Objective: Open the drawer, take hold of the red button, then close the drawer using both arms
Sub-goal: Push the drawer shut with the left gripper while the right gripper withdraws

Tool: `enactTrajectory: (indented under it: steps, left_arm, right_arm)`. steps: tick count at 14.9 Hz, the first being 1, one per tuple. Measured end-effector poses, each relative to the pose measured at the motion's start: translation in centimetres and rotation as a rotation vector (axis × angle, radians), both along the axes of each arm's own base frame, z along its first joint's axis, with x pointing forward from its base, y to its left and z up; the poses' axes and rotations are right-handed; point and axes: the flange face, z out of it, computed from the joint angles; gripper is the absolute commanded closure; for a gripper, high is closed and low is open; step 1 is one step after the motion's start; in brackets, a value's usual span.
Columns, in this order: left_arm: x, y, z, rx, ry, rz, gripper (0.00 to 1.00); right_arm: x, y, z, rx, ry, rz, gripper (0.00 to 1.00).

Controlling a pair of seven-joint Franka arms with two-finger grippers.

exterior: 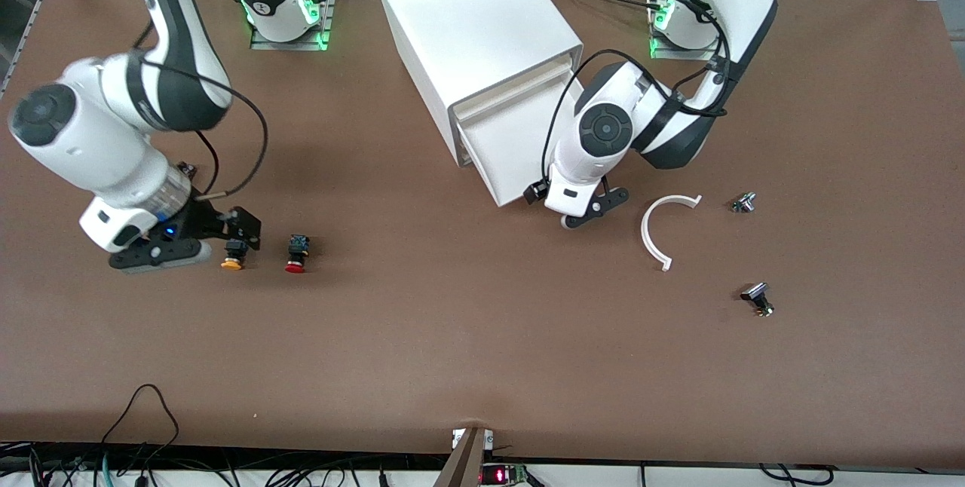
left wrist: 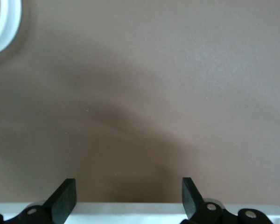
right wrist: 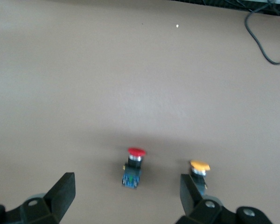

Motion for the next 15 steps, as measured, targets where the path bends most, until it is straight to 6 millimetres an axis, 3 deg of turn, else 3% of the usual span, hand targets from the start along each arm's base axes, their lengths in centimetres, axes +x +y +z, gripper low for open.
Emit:
enactTrajectory:
  steps: [4, 6, 10, 15]
  left_arm:
    - [-1.8, -2.2, -0.2, 0.004, 0.002, -0.035, 0.01]
    - [-3.3, -3.7, -0.6, 0.013, 0.009, -0.049, 0.01]
    - [-7.6, -6.9, -1.9, 0.031, 0.043, -0.101, 0.01]
    - [-10.4, -8.8, -2.2, 0.025, 0.067, -0.149, 0.01]
  right_arm:
    - [-3.0, -4.3, 7.7, 0.005, 0.058, -0.055, 0.01]
    - [-4.9, -5.2, 10.5, 0.005, 0.078, -0.063, 0.01]
    - [-7.8, -5.4, 13.9, -0.029, 0.127, -0.113, 0.0]
    - [-9.6, -4.6, 16.7, -0.05, 0.193, -0.162, 0.01]
